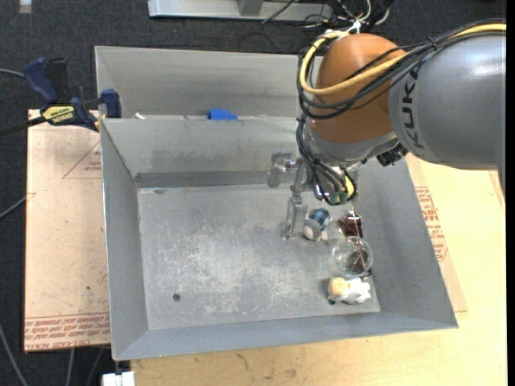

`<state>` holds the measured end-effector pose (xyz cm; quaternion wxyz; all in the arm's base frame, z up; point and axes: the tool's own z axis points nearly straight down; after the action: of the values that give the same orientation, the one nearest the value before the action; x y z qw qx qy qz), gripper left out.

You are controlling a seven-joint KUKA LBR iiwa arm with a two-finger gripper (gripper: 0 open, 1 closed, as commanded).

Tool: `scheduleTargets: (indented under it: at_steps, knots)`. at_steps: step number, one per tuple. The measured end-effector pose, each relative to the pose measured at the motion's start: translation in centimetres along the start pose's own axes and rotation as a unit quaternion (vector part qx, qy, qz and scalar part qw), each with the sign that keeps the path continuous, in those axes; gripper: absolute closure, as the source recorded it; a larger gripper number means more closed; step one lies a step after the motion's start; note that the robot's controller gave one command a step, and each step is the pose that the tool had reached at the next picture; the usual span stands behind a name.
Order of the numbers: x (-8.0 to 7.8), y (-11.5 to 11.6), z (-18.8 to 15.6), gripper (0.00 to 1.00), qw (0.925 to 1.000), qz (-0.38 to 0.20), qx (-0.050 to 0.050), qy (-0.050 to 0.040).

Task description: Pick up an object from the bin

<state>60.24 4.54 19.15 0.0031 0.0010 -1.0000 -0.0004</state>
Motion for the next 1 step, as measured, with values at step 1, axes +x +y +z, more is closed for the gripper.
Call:
scheduleTargets:
  at_steps: [1]
  knots:
    - [-0.10,-0.01,-0.49,0.00,1.0000,0.000,0.000,-0.0037]
